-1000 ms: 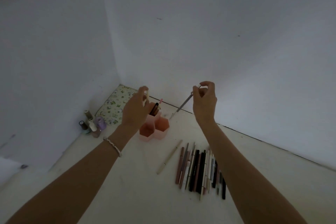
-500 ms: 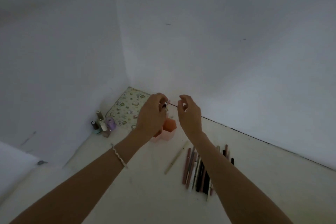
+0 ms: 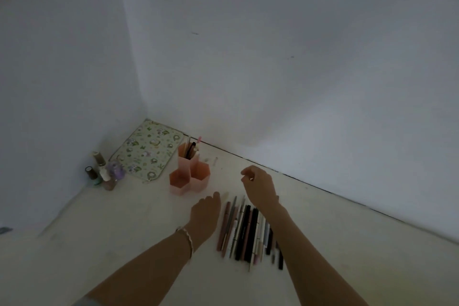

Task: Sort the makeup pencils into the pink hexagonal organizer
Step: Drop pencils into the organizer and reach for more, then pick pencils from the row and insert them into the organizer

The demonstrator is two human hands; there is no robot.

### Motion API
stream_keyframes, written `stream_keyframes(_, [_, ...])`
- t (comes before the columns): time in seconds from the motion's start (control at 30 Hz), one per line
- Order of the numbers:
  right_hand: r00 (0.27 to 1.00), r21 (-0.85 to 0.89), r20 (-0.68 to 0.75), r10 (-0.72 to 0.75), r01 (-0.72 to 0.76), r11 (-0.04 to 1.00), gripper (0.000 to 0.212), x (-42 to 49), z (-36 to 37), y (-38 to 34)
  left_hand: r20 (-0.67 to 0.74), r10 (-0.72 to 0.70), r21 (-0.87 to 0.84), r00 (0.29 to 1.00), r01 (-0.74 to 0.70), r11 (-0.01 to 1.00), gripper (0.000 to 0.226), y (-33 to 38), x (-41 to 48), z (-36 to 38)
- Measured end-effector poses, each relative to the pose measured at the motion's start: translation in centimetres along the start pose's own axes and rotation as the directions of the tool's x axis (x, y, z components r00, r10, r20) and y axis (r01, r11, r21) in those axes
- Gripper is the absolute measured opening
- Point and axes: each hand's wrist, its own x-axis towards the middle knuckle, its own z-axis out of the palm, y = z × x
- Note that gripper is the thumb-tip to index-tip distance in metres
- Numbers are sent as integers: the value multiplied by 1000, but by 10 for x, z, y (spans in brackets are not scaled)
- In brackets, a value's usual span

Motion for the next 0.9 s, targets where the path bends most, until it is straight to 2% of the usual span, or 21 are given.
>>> stream_keyframes(0.07, [999,-31,49,17,-15,999,20,-3,4,2,-40,83,118,996,-78,990,60,-7,-1,5])
stream_keyframes(0.13, [994,-99,97,54,-44,994,21,-4,11,3,-86,102,50,991,-98,994,54,-12,4,4])
stream_keyframes(0.2, [977,-236,176,117,-73,969,19,-5,20,6,-82,56,-188,995,-71,980,36,-7,13,-16])
stream_keyframes(0.3, [940,-364,243,240,-141,920,12,-12,39,7,-243,29,-349,970,-115,930,21,5,15,-45])
stream_keyframes(0.43, [958,-446,170,233,-136,885,11,-20,62,8,-311,124,-435,942,-257,863,18,17,5,-62])
stream_keyframes(0.53, [963,-481,157,221,-121,869,17,-22,74,6,-364,129,-485,923,-306,820,29,17,5,-68])
stream_keyframes(0.63, [945,-294,179,275,-216,931,21,-16,76,-3,-475,59,-567,878,-356,743,72,5,13,-88])
stream_keyframes(0.7, [957,-149,146,251,-229,962,29,-6,68,-14,-576,-20,-594,817,-402,696,94,-12,25,-106])
stream_keyframes(0.8, [983,27,24,180,-181,983,20,11,43,-34,-667,-165,-584,727,-372,721,96,-43,46,-133])
stream_keyframes(0.9, [987,236,-90,135,-110,965,12,24,19,-54,-708,-168,-530,686,-358,769,89,-66,58,-138])
